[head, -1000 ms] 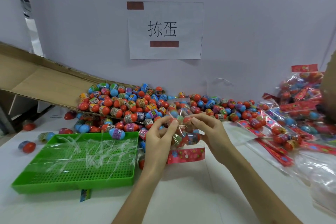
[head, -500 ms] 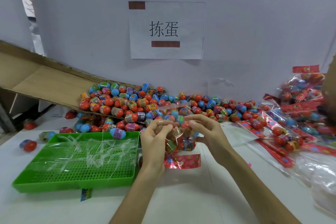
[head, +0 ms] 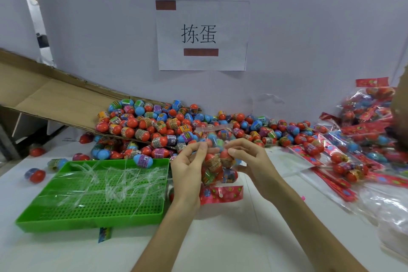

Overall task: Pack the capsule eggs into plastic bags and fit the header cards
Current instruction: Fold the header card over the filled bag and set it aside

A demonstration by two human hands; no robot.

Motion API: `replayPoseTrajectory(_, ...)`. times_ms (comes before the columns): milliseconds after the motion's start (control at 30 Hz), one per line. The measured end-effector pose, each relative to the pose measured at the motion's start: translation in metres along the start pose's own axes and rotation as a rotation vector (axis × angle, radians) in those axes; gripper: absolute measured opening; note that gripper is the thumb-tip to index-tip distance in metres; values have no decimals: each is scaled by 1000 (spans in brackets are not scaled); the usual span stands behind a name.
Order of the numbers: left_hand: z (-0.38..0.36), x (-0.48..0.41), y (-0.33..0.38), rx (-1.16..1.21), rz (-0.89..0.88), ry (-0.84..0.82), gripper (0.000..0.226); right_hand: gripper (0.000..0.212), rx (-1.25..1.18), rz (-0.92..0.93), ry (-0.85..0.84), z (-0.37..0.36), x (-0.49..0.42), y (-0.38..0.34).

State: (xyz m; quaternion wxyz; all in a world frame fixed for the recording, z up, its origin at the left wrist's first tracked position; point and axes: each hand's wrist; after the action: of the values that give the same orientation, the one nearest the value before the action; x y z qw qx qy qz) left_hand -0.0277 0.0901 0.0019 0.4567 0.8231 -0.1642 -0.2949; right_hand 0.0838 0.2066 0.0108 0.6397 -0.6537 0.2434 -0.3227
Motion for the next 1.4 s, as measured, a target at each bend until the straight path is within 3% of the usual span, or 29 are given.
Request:
replayPoseTrajectory(200, 0, 1, 0, -72, -71, 11, 21, 19, 15, 32, 23, -3, 3, -2)
replayPoseTrajectory(433, -2, 3, -3, -106, -73, -112, 16, 12, 13, 55, 56, -3, 4, 1)
replayPoseTrajectory(567, 0, -1, -4, -34, 50, -140, 30, 14, -20, 70, 62, -1, 4, 2)
replayPoseTrajectory(700, -1, 0, -4, 3, 184, -247, 58, 18, -80, 71, 84, 0, 3, 1)
replayPoseTrajectory(867, 2, 0, -6, -22, 136, -171, 19, 11, -129, 22, 32, 2, 2, -1)
replayPoseTrajectory(967, 3, -2, -5, -14, 114, -110, 20, 29, -62, -31, -70, -1, 2, -1)
replayPoseTrajectory(1033, 3, -1, -5, -24, 94, -113, 22, 27, -7, -44, -104, -3, 4, 0)
replayPoseTrajectory(1267, 0, 3, -4, -64, 12, -135, 29, 4, -11, 19, 1, -5, 5, -4)
replayPoseTrajectory(1400, -4, 5, -3, -76, -3, -142, 28, 23, -37, 14, 23, -2, 5, -3)
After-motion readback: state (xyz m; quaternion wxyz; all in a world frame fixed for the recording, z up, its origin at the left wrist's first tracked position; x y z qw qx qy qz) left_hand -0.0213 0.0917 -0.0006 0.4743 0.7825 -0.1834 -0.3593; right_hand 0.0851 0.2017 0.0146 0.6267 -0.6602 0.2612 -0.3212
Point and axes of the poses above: each hand's wrist, its own x-axis away from the middle knuckle, its own z-axis out of the back of the hand, y = z × x, and after that the axes turned 14 degrees about -z, right-handed
